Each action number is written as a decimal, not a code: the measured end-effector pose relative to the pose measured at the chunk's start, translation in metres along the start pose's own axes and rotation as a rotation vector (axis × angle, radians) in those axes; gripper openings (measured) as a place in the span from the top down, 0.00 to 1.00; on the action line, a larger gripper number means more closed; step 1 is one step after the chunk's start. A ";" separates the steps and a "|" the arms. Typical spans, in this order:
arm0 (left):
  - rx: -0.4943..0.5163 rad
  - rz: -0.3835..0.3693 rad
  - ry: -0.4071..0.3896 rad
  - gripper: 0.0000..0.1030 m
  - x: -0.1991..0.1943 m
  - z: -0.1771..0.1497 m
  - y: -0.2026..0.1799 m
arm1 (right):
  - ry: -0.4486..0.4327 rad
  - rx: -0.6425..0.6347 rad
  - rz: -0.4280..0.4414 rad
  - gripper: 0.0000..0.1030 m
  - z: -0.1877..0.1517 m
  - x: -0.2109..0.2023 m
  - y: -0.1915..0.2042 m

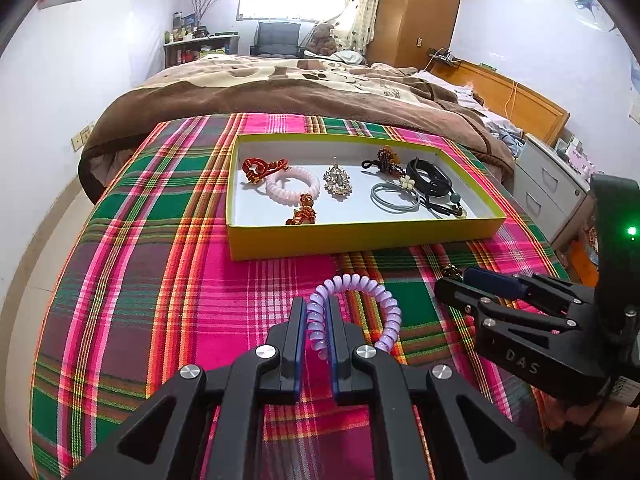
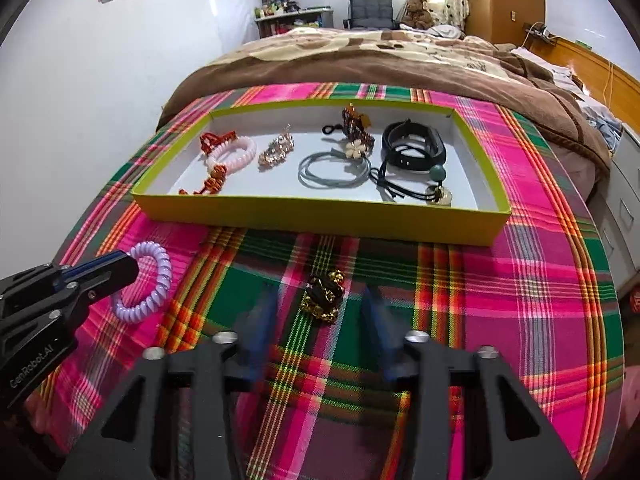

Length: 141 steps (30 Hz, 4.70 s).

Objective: Organize jewelry
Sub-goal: 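Grasp the lilac coil hair tie with the left tool while the right tool grasps the gold brooch, then carry both items into the yellow box and open both tools, then withdraw both tools from the box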

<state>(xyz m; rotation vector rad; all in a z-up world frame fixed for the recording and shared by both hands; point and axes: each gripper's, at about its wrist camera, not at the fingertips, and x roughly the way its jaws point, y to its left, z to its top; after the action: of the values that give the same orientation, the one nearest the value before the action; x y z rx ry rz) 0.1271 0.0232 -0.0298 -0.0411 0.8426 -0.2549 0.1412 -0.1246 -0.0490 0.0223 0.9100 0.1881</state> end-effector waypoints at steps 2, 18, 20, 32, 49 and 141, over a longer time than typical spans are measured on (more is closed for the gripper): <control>0.002 0.002 0.001 0.91 0.001 0.000 0.000 | 0.004 -0.005 -0.016 0.68 0.000 0.001 0.000; 0.010 0.013 0.000 0.91 -0.004 -0.002 -0.007 | -0.018 0.006 -0.021 0.87 -0.003 -0.006 -0.002; 0.013 0.013 0.001 0.91 -0.004 -0.001 -0.008 | -0.018 0.009 -0.015 0.87 -0.003 -0.007 -0.003; 0.019 0.015 -0.015 0.91 -0.008 0.001 -0.013 | -0.063 0.033 0.021 0.87 -0.006 -0.020 -0.009; 0.012 0.010 -0.051 0.91 -0.004 0.058 -0.007 | -0.159 0.050 0.055 0.87 0.026 -0.041 -0.022; -0.033 0.134 -0.149 0.81 -0.027 0.022 -0.047 | -0.232 0.028 0.000 0.54 0.013 -0.053 -0.017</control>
<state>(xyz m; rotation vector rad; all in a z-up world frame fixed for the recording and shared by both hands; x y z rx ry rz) 0.1164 -0.0168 0.0113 -0.0338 0.6981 -0.1099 0.1227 -0.1496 -0.0009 0.0689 0.6813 0.1684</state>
